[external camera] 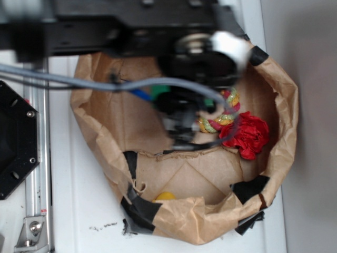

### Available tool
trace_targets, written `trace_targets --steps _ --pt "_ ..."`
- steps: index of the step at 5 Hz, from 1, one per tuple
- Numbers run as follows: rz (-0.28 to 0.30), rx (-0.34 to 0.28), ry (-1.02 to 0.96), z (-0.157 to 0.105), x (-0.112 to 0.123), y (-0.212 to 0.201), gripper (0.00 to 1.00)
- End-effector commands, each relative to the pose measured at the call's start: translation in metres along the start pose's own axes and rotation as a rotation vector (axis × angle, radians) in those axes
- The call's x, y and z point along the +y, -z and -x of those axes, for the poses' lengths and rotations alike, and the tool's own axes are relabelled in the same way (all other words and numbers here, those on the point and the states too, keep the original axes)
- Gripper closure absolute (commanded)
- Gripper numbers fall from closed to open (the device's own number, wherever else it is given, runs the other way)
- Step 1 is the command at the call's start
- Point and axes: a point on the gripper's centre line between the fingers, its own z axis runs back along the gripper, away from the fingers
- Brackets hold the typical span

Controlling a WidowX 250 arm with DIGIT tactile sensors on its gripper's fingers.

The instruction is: Grab the green block.

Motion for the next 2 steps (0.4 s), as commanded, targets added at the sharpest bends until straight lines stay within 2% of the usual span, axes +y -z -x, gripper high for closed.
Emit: trace_targets --steps 1,2 --pt "0.052 -0.03 0.025 -0.0056 -0.0235 0.0009 1.0" --pt "0.035 -0.032 0.026 -0.0036 -0.0272 -0.0027 1.0"
